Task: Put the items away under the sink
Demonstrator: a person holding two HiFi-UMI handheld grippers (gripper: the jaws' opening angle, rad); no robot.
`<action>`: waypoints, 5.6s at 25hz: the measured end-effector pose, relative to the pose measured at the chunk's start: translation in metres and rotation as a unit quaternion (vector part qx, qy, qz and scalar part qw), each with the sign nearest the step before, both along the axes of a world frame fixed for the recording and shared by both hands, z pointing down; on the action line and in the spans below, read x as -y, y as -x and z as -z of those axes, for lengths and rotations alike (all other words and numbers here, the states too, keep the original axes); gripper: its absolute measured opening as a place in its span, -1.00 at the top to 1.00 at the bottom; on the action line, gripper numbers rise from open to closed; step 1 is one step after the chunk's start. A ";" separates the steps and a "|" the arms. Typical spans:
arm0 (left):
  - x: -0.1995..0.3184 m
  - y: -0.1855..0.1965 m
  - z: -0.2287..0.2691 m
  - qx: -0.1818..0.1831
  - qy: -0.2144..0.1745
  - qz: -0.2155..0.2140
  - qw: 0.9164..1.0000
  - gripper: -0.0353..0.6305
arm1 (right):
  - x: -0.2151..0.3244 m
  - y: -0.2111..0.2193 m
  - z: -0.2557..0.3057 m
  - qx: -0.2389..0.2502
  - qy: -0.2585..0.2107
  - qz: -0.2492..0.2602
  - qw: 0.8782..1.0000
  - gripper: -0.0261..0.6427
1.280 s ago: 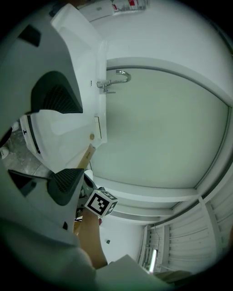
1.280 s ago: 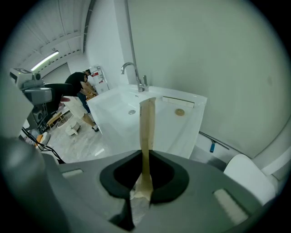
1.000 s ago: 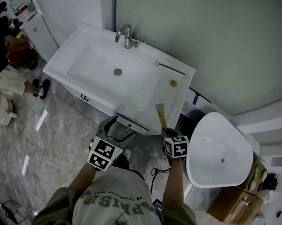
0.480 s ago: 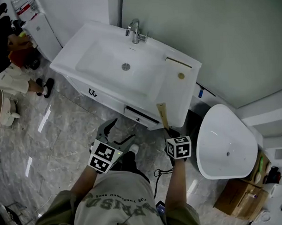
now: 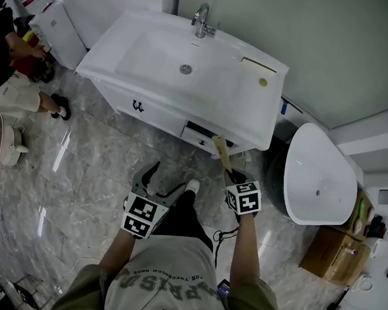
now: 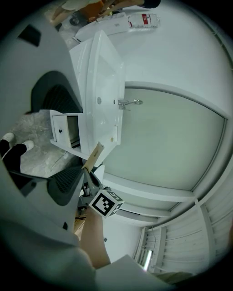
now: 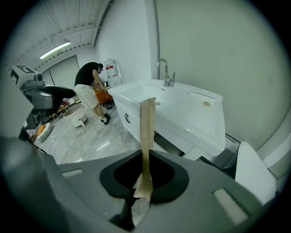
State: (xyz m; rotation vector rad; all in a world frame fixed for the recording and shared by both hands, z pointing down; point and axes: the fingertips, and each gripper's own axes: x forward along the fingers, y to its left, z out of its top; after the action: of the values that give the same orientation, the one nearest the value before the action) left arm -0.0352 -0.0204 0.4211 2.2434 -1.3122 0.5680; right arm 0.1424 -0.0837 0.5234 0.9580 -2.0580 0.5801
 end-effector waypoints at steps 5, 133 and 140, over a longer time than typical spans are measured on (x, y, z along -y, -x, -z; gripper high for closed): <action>-0.023 0.007 -0.007 -0.006 0.010 0.004 1.000 -0.20 | -0.026 0.010 -0.008 -0.013 0.008 0.011 1.000 0.81; 0.162 -0.019 -0.370 0.002 -0.011 -0.074 0.997 -0.29 | 0.265 0.044 -0.372 -0.324 -0.159 0.191 0.913 0.53; 0.144 -0.025 -0.361 -0.004 0.010 -0.072 0.997 -0.29 | 0.253 0.048 -0.357 -0.310 -0.182 0.190 0.914 0.53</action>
State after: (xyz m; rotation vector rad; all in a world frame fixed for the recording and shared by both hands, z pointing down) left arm -0.0099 -0.1645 0.7816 2.3333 -1.1423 0.6196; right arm 0.0946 -0.3365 0.8805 0.7764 -1.7100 -0.3022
